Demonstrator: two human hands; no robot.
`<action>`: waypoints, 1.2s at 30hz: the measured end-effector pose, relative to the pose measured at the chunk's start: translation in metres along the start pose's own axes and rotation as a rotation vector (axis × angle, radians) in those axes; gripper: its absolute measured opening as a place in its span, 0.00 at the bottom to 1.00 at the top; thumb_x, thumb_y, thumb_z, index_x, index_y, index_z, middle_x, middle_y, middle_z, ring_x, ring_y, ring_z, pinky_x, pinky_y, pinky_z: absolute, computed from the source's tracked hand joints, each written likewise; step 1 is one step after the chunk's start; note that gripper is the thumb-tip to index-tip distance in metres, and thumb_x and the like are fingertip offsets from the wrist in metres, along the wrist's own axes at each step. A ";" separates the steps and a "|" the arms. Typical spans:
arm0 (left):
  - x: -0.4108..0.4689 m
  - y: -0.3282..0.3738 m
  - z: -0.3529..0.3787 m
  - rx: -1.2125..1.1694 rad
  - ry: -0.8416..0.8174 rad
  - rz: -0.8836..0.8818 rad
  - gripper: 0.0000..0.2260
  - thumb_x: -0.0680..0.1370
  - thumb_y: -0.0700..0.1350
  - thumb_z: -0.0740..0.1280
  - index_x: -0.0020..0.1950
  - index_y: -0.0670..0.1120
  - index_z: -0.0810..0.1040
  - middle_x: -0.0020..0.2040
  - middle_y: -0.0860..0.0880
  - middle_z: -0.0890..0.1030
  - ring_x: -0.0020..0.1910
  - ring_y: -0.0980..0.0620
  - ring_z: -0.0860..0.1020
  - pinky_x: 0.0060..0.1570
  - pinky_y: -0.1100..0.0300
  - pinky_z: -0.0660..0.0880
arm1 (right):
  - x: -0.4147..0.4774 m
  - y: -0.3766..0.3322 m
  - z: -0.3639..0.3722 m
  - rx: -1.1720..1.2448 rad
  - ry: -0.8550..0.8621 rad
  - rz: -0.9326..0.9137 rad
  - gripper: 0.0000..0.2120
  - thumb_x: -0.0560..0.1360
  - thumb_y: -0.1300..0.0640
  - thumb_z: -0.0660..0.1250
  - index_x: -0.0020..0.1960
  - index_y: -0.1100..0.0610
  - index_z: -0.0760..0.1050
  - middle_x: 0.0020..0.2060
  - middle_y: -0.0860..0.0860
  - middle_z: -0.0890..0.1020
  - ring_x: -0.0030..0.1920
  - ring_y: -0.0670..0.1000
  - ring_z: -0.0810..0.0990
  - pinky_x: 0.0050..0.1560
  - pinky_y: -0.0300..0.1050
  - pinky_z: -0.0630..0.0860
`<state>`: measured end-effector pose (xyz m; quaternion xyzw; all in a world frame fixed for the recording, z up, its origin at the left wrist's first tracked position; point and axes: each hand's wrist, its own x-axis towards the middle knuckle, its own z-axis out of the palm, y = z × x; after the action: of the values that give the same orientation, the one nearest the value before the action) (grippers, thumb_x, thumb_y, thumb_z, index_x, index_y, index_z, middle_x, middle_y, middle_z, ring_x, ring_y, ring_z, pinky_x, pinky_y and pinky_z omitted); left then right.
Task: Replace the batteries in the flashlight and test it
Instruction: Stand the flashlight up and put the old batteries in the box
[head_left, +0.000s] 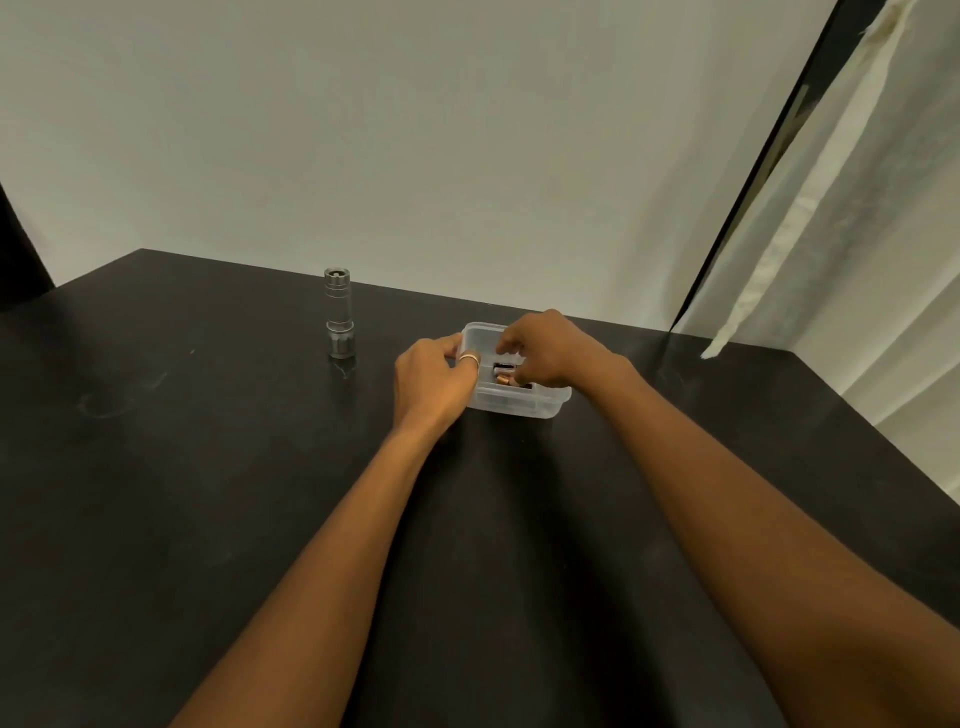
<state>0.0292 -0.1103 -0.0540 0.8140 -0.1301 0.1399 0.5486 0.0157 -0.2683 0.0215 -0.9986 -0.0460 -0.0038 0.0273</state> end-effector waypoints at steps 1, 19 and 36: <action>0.000 0.000 0.001 0.001 0.000 0.003 0.13 0.80 0.45 0.67 0.64 0.50 0.83 0.50 0.61 0.78 0.38 0.65 0.75 0.26 0.79 0.68 | 0.002 0.003 0.000 -0.011 -0.016 -0.006 0.22 0.75 0.59 0.75 0.68 0.56 0.79 0.62 0.53 0.82 0.59 0.54 0.81 0.59 0.44 0.75; -0.001 0.000 0.001 0.022 -0.001 0.002 0.11 0.80 0.46 0.67 0.61 0.52 0.84 0.38 0.66 0.75 0.29 0.55 0.81 0.24 0.74 0.71 | 0.006 0.015 0.002 -0.028 0.016 -0.151 0.10 0.79 0.61 0.72 0.59 0.56 0.85 0.54 0.51 0.87 0.52 0.51 0.84 0.59 0.48 0.80; -0.031 0.015 -0.017 0.199 -0.022 0.024 0.11 0.81 0.51 0.63 0.61 0.53 0.80 0.55 0.51 0.81 0.47 0.52 0.78 0.35 0.64 0.69 | -0.067 0.001 -0.012 0.088 -0.017 -0.056 0.18 0.77 0.41 0.69 0.60 0.51 0.84 0.53 0.48 0.85 0.51 0.52 0.82 0.54 0.48 0.78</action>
<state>-0.0063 -0.0982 -0.0465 0.8643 -0.1311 0.1497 0.4620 -0.0513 -0.2759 0.0327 -0.9947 -0.0745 0.0059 0.0708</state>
